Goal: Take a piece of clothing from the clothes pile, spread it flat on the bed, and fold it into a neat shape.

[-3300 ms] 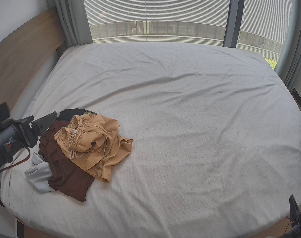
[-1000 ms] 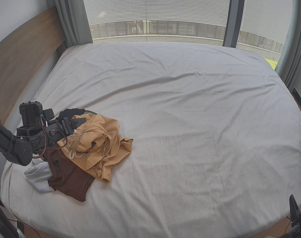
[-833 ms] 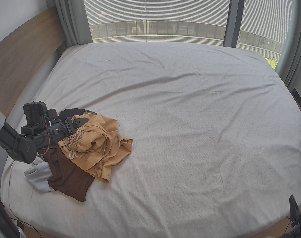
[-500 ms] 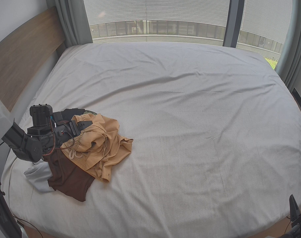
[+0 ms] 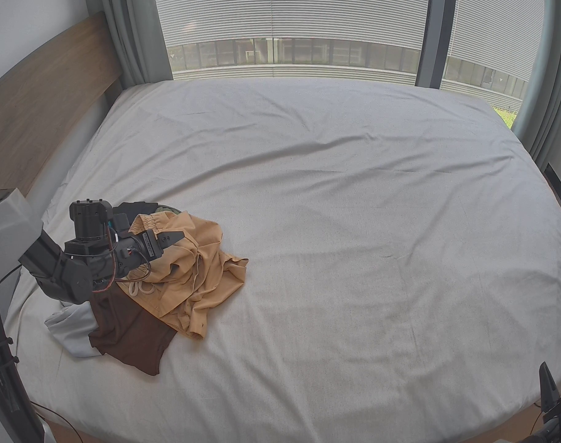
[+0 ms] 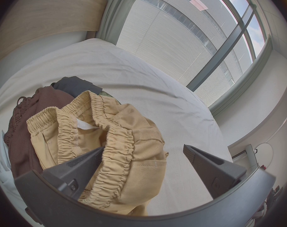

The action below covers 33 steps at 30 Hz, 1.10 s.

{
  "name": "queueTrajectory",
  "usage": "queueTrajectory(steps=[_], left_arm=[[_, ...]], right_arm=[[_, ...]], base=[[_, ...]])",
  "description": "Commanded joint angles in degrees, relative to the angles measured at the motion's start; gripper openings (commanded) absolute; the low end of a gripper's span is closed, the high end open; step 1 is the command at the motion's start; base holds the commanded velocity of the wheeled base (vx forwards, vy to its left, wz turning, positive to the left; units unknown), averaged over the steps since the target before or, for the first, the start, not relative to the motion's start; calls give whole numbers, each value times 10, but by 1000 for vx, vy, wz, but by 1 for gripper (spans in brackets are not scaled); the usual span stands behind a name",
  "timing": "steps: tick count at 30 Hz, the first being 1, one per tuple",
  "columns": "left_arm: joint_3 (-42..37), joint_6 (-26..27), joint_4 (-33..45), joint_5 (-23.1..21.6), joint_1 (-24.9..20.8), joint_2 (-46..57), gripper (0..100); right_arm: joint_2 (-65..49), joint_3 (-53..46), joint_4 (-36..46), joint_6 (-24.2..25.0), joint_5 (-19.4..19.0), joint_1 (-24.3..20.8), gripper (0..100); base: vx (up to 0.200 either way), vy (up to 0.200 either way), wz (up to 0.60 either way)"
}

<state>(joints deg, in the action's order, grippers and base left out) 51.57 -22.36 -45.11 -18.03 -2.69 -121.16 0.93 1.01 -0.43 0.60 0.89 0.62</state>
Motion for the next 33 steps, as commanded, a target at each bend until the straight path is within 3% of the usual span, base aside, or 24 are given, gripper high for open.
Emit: queueTrajectory(steps=[1,4,5,16,20,23,33], left_arm=[[3,-1,-1,0,-2,-8,100],[9,-1,0,0,-2,-10,100],[11,-2,-1,0,-2,-14,0],[14,-8,-3,-1,-2,-21,0],[13,-32,-8,-3,-3,-18,0],[11,-111,-23,-20,-6,-3,0],[0,-271,-25,-69,-6,48,0]], right_arm=[[-8,-10,0,0,0,0,100],[-7,-10,0,0,0,0,100],[-7,-10,0,0,0,0,100],[-8,-10,0,0,0,0,100],[-8,-10,0,0,0,0,100],[-8,-10,0,0,0,0,100],[-8,-10,0,0,0,0,100]], base=[[0,0,0],[0,0,0],[0,0,0],[0,0,0],[0,0,0],[0,0,0],[0,0,0]])
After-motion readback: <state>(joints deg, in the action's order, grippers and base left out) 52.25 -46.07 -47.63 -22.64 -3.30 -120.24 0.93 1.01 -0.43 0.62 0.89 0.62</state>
